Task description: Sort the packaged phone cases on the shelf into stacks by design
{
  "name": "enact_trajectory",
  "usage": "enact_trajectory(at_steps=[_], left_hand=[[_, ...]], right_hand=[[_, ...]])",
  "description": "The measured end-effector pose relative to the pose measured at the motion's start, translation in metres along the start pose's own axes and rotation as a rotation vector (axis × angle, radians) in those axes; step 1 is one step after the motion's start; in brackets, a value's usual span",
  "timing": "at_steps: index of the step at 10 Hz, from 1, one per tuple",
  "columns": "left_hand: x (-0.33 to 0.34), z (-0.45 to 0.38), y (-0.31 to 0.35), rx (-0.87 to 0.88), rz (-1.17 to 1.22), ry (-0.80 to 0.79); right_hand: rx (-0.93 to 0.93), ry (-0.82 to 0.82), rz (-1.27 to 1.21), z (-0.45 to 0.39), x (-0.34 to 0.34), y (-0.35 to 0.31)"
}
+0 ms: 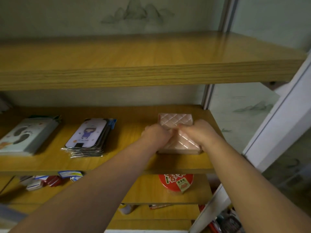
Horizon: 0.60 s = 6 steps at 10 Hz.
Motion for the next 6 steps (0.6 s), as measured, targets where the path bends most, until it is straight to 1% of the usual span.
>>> enact_trajectory(at_steps=[1, 2, 3, 4, 5, 6], left_hand=[[-0.001, -0.005, -0.002, 0.003, 0.194, -0.013], [0.000, 0.001, -0.003, -0.009, 0.257, -0.011], [-0.002, 0.009, -0.003, 0.000, 0.278, -0.023], [-0.006, 0.011, -0.012, 0.032, 0.223, 0.025], [-0.016, 0.024, -0.030, 0.169, 0.080, 0.125], [-0.030, 0.037, -0.050, 0.290, 0.021, 0.209]], right_hand=[[-0.015, -0.024, 0.036, 0.003, -0.001, 0.000], [-0.009, -0.029, 0.058, 0.003, -0.002, -0.002], [-0.004, -0.007, 0.019, 0.003, -0.004, -0.001], [0.005, 0.023, 0.040, 0.006, -0.001, 0.000], [-0.050, 0.138, 0.254, 0.014, 0.002, -0.001], [-0.275, 0.267, 0.327, 0.031, 0.005, -0.017]])
Point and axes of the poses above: each hand's wrist, its own z-axis away from the middle knuckle, its own x-axis out of the palm, y = z × x, the point moved 2 cm from there along -z, towards the middle knuckle, and after that the axes turned 15 degrees about -x, right-handed, at the moved point
